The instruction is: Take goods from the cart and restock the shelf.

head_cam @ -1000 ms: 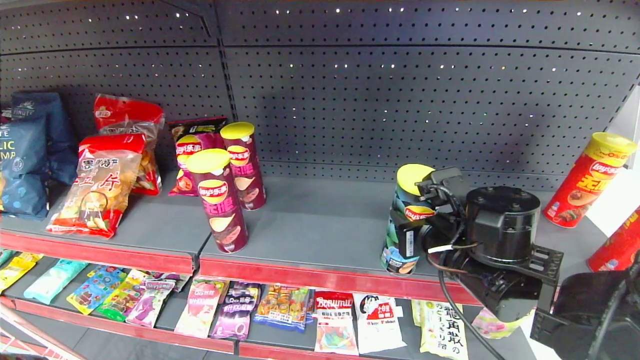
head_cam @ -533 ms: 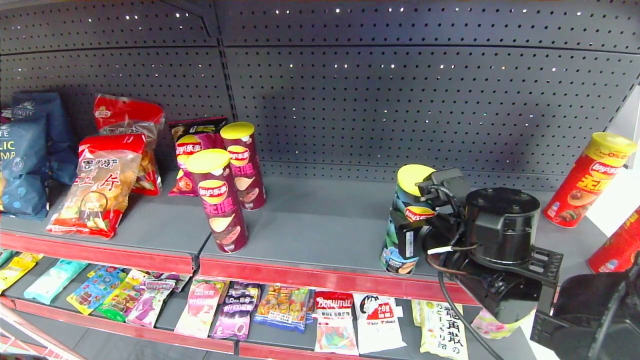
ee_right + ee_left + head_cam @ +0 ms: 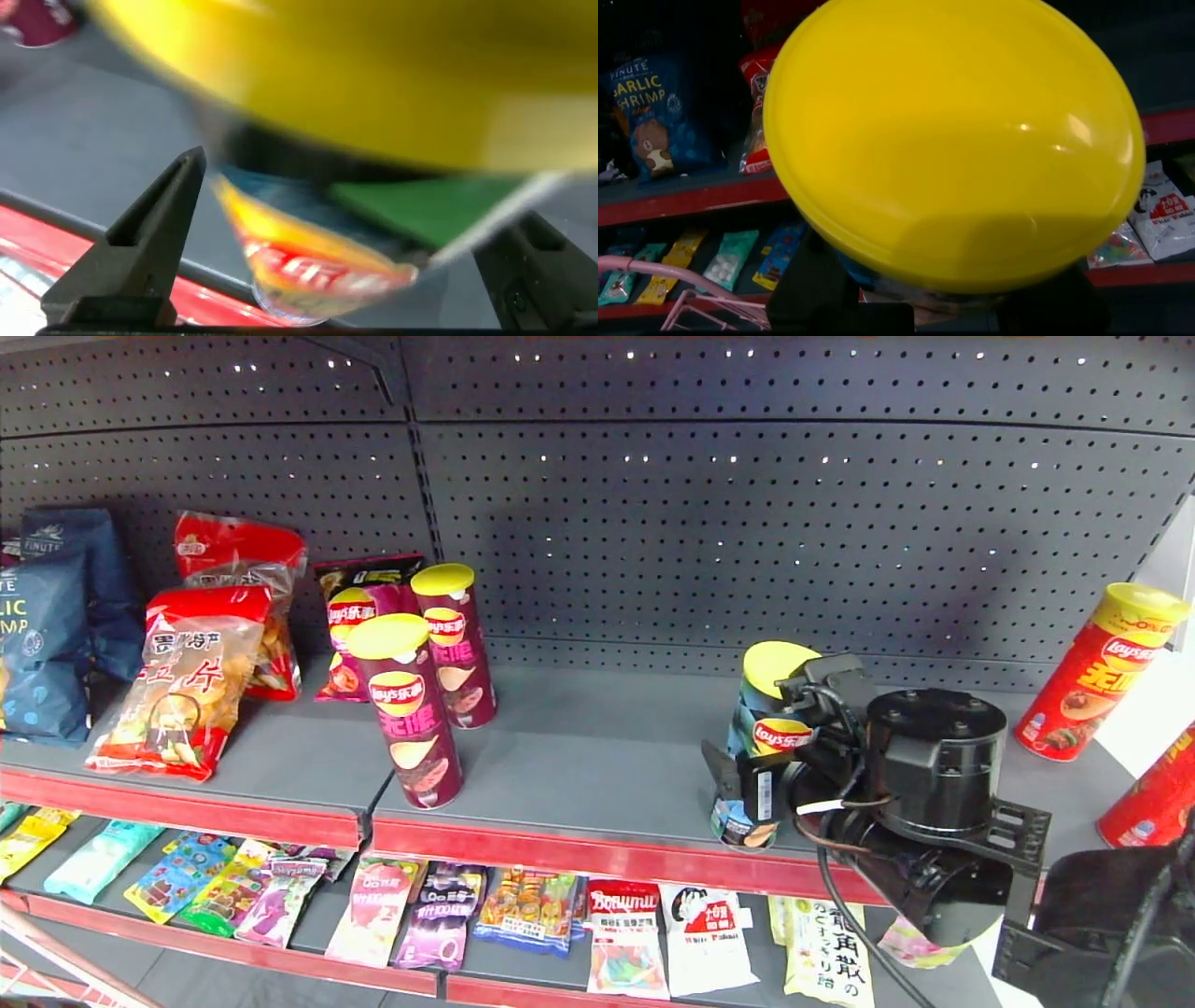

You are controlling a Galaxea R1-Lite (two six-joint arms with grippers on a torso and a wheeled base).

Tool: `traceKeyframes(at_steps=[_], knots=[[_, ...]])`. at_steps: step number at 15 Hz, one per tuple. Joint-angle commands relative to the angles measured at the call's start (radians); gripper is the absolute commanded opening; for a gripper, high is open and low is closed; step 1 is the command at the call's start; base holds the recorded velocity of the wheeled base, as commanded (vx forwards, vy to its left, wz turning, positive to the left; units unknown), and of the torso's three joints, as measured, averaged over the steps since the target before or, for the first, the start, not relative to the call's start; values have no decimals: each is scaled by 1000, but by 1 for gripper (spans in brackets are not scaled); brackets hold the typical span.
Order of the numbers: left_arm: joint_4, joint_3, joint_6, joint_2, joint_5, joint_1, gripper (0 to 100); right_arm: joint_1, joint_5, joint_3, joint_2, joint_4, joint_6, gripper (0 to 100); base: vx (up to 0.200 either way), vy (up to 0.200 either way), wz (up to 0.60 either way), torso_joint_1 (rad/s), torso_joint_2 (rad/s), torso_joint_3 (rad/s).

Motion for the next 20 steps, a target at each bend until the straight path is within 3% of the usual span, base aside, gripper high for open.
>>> traceKeyframes(at_steps=[1,7,9,11,12,14,17,18,19,20], knots=[[0,-3,0,0,1,1,0,17,0,23,-62,-3,1,100,0,0,0,0,0,0],[0,-5,0,3,1,1,0,69,9,264,-320,-3,-4,100,0,0,0,0,0,0],[0,-9,0,7,-1,-1,0,60,93,327,-423,-3,-10,100,0,0,0,0,0,0],[-1,-31,0,29,-10,-1,0,-75,308,343,-578,36,-140,100,0,0,0,0,0,0],[-1,-55,0,52,-12,-1,0,-207,420,350,-647,82,-214,100,0,0,0,0,0,0],[0,-108,-2,99,-16,-6,0,-431,566,356,-765,183,-220,100,0,0,0,0,0,0],[5,-118,-2,106,-76,-9,0,-588,650,355,-1073,477,-198,100,0,0,0,0,0,0],[5,-118,0,106,-77,-9,0,-591,650,353,-1083,487,-198,100,0,0,0,0,0,0],[6,-109,-2,106,-110,-10,0,-631,647,349,-1313,734,-197,100,0,0,0,0,0,0],[6,-108,-8,106,-139,-15,0,-632,646,343,-1379,812,-197,100,0,0,0,0,0,0]])
